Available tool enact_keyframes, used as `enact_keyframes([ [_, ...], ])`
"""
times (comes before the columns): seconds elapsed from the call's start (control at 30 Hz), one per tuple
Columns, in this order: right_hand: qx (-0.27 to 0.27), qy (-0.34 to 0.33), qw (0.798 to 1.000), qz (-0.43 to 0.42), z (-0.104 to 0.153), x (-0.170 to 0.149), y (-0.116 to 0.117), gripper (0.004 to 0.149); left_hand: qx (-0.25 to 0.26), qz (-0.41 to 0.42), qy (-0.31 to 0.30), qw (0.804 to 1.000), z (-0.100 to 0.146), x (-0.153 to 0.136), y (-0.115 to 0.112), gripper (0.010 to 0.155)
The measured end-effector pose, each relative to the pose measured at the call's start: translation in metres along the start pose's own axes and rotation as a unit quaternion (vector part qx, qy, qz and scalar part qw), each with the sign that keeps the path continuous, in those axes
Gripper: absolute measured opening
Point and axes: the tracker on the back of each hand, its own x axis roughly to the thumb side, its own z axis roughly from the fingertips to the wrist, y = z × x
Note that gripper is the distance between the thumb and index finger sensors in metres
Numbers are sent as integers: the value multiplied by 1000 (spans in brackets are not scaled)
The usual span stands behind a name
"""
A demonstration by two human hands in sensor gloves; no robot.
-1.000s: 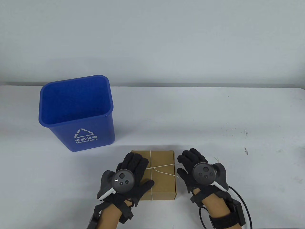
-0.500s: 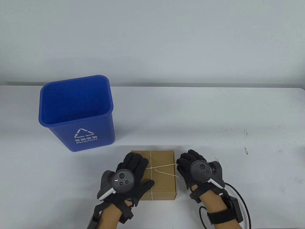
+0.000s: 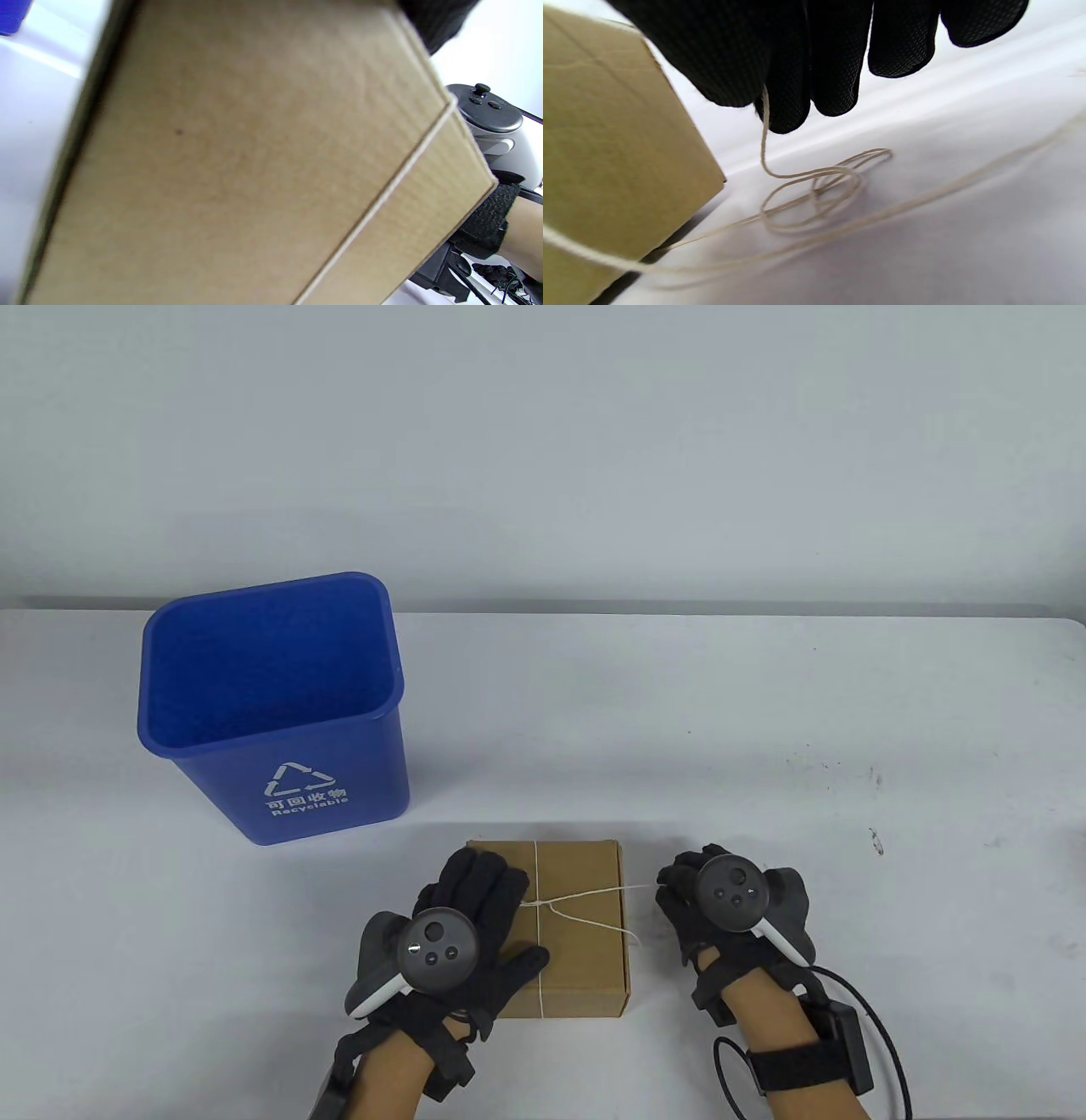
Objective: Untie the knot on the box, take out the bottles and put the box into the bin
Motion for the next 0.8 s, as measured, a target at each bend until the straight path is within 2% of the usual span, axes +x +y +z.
enact_keyframes([
  [0.17,-8,44,999,15,-1,-10,-3,40,0,0,0,1000,0,0,0,88],
  [0.3,9,66,998,23,-1,-15,-2,41,0,0,0,1000,0,0,0,88],
  [0.37,31,69,997,14,-1,-14,-2,48,0,0,0,1000,0,0,0,88],
  [0.47,37,50,998,-11,1,-9,-6,58,0,0,-1,1000,0,0,0,88],
  [0.6,23,-24,999,-35,10,12,-17,62,-1,1,0,1000,0,0,0,88],
  [0.7,-8,-85,996,-34,16,30,-20,60,-2,1,0,1000,0,0,0,88],
  [0.8,-18,-117,992,-32,17,39,-16,55,-2,1,0,1000,0,0,0,88],
])
